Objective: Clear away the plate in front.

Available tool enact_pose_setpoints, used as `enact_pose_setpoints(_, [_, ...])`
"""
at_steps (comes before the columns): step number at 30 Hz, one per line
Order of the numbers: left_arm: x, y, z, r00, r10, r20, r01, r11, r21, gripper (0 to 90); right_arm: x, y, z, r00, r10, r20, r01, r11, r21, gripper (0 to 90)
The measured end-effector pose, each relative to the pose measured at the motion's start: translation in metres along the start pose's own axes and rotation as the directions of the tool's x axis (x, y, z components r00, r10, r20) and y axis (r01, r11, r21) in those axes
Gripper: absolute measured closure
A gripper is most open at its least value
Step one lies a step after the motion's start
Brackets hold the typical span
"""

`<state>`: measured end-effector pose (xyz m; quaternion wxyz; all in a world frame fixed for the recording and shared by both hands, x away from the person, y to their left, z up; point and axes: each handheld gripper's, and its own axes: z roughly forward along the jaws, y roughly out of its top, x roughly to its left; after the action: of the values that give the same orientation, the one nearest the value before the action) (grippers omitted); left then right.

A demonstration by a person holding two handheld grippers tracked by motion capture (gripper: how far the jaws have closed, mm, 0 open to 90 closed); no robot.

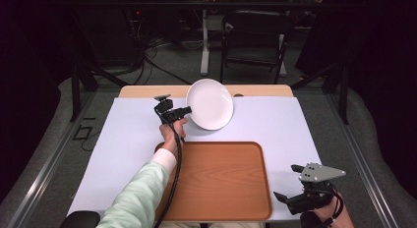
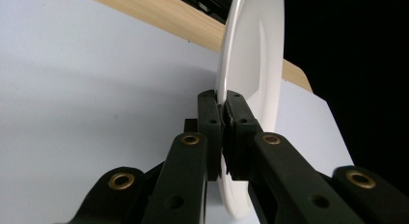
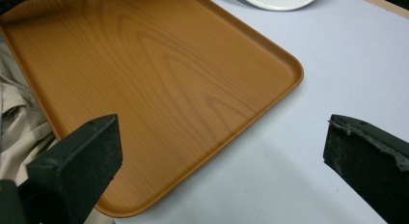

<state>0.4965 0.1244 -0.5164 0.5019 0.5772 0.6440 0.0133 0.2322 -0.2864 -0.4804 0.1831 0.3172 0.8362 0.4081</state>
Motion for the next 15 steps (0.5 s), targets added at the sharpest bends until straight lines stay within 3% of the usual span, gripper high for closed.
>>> enact_pose_setpoints(10, [-0.01,0.007,-0.002,0.9974,0.07,0.017,-0.07,0.9972,0.027,87.2,0.0,0.0,0.0,1.0,0.001,0.0,-0.001,1.0,-0.002,0.0])
enact_pose_setpoints(15, [-0.02,0.016,-0.01,0.9904,0.135,0.028,-0.136,0.9905,0.024,87.3,0.0,0.0,0.0,1.0,0.003,-0.001,-0.003,1.0,0.001,0.0])
